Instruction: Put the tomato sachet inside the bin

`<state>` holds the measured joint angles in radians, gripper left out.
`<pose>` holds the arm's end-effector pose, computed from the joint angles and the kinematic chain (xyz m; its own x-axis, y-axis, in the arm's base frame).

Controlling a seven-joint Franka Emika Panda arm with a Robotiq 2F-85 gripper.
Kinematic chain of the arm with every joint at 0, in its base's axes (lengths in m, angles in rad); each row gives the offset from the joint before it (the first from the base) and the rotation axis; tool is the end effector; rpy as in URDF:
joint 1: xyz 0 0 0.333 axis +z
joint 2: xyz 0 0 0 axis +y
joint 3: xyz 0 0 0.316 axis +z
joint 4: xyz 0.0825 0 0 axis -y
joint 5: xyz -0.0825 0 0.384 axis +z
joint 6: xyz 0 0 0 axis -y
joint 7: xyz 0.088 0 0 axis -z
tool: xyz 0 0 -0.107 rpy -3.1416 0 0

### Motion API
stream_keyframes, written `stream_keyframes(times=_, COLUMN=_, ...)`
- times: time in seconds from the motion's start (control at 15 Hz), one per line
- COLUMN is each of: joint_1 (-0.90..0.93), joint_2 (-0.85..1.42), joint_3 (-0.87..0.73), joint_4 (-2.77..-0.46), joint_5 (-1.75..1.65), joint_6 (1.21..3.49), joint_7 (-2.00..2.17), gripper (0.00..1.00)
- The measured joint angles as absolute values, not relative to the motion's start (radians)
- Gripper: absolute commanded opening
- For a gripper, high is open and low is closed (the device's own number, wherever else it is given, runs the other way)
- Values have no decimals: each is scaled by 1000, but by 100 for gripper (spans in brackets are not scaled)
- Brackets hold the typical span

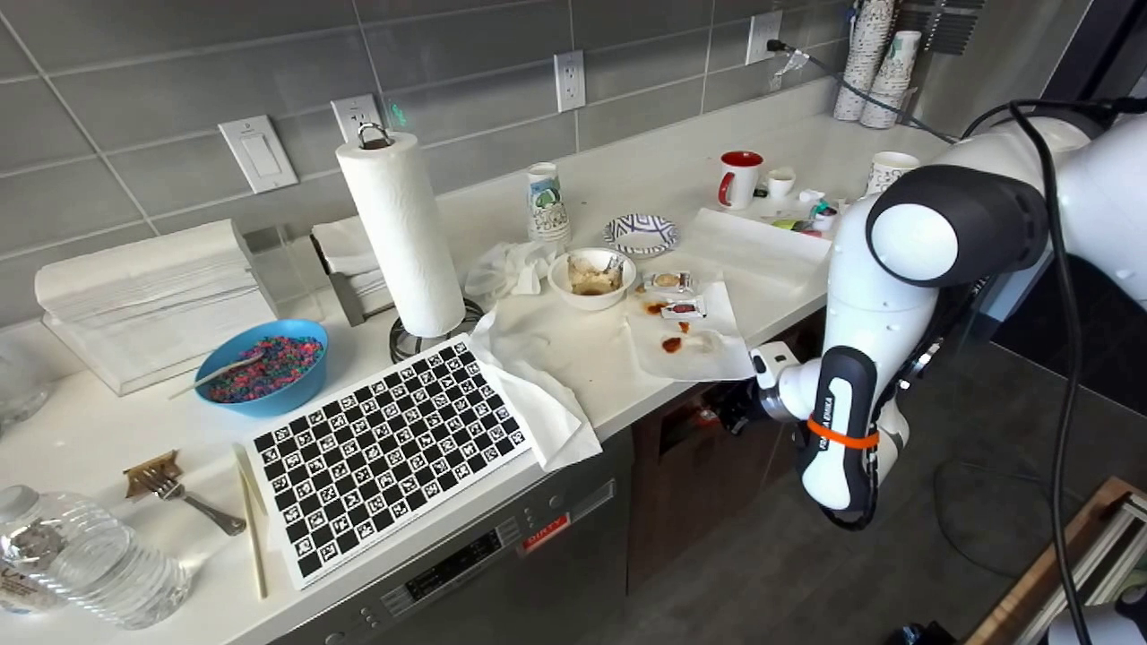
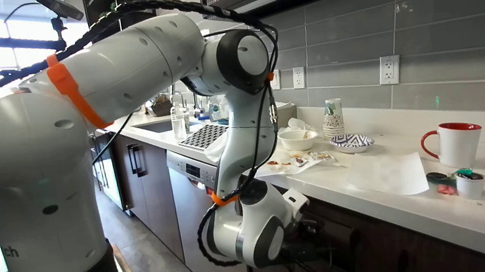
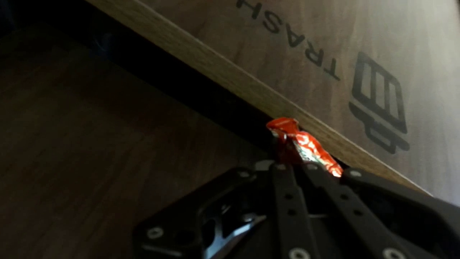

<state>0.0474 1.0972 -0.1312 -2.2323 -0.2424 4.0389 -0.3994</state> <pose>0.4617 -0.0128 -0.0120 0.5960 0.5769 0.5585 0.4943 -0.8118 0.3110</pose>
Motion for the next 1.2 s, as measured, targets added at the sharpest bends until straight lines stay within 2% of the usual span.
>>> stream_keyframes(times=1.2, joint_1=147, joint_2=1108, joint_3=-193, joint_4=-2232, joint_5=-178, joint_6=4039, joint_7=-436, gripper=0)
